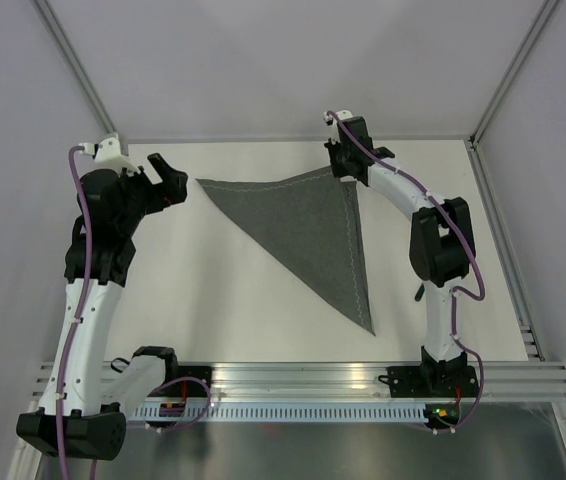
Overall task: Fold the napkin, place the utensils inside, and roll it up
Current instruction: Fold the napkin
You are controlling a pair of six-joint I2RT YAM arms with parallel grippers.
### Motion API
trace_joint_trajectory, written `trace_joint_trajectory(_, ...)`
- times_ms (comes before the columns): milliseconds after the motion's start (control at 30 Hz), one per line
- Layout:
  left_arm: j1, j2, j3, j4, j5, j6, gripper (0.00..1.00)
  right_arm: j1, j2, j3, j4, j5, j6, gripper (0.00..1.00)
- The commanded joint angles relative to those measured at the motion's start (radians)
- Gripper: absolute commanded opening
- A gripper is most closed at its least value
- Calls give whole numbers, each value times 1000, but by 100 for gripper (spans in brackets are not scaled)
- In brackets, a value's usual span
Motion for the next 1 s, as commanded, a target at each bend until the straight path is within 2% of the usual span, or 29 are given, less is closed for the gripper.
trace_joint_trajectory(0,3,1,-4,41,25,-41,100,-14,13,43,3,9,10,1)
trace_joint_trajectory(967,3,9,-19,45,28,-48,100,-62,45,55,11,18,0,0)
